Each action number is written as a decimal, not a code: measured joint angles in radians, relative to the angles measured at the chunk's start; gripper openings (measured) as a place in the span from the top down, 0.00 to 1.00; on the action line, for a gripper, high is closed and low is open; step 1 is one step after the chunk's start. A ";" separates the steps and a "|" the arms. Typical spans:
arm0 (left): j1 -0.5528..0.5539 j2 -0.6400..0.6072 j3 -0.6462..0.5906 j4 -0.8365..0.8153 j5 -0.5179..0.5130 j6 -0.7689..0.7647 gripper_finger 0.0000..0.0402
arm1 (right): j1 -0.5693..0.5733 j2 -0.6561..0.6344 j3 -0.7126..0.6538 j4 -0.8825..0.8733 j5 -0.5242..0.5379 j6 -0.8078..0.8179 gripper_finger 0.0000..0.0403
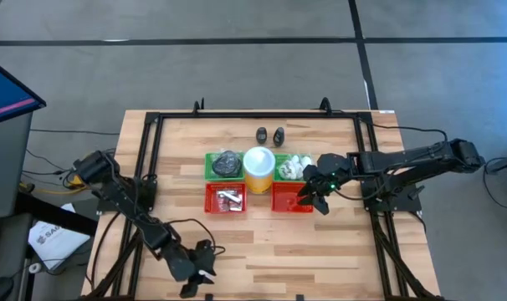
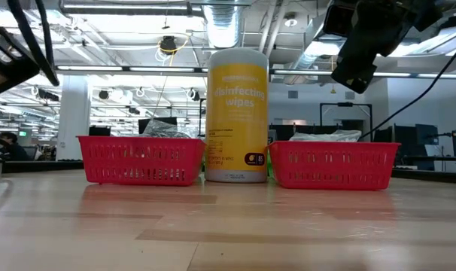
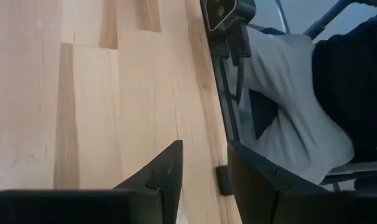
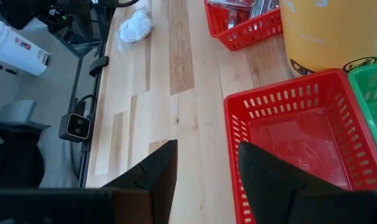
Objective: Pick & Place Travel size toiletries
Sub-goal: Put the vanity pack into the right green basket
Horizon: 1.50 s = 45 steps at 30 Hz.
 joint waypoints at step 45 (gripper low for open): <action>0.022 0.077 0.046 -0.127 0.005 0.035 0.71 | 0.000 0.000 0.000 0.004 0.027 0.000 0.61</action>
